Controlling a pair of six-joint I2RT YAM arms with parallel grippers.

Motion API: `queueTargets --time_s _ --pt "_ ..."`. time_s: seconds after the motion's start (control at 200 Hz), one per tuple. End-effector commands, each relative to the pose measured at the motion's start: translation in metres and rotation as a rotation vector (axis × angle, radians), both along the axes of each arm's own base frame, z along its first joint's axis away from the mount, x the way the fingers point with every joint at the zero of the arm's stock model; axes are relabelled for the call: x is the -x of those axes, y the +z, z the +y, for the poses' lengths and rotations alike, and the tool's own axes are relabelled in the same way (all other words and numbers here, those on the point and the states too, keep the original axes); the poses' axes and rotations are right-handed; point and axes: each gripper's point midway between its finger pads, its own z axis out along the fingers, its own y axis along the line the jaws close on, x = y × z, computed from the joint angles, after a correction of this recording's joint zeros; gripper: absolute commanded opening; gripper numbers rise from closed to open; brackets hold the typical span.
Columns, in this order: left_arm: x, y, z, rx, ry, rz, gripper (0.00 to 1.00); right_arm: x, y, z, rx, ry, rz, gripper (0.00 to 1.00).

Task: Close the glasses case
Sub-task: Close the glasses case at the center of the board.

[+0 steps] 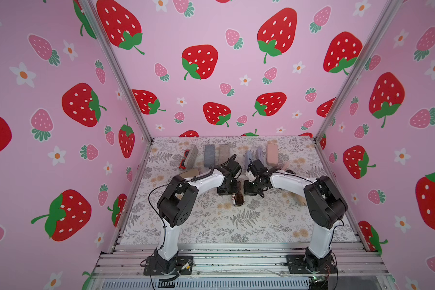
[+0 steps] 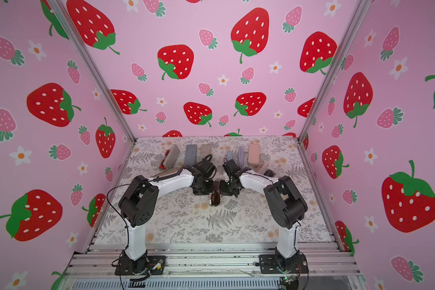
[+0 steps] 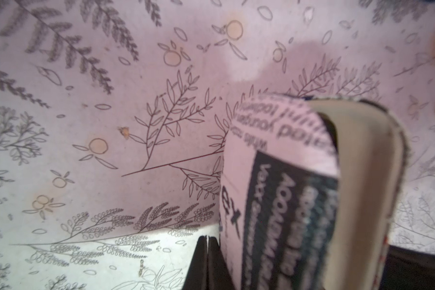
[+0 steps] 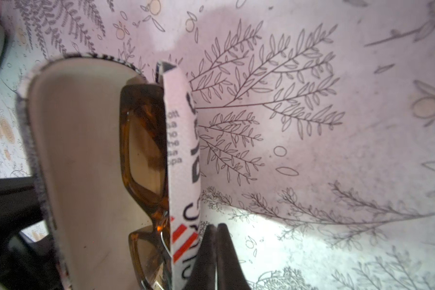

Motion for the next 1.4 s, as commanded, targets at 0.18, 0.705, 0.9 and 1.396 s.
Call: queueTargets --time_s 0.18,0.705,0.9,1.396 --pt "-0.007 0.014 -0.036 0.099 -0.034 -0.034 0.0 0.004 0.042 0.044 -0.169 0.106 -0.075 0.07" --pt "-0.01 0.021 -0.027 0.03 -0.008 -0.056 0.0 0.007 0.051 0.055 -0.188 0.134 -0.085 0.07" --pt "-0.009 0.021 -0.024 0.007 0.005 -0.057 0.0 0.008 0.057 0.062 -0.229 0.14 -0.084 0.07" --pt "-0.007 0.025 -0.019 0.016 0.024 -0.073 0.0 0.007 0.052 0.045 -0.167 0.064 -0.108 0.14"
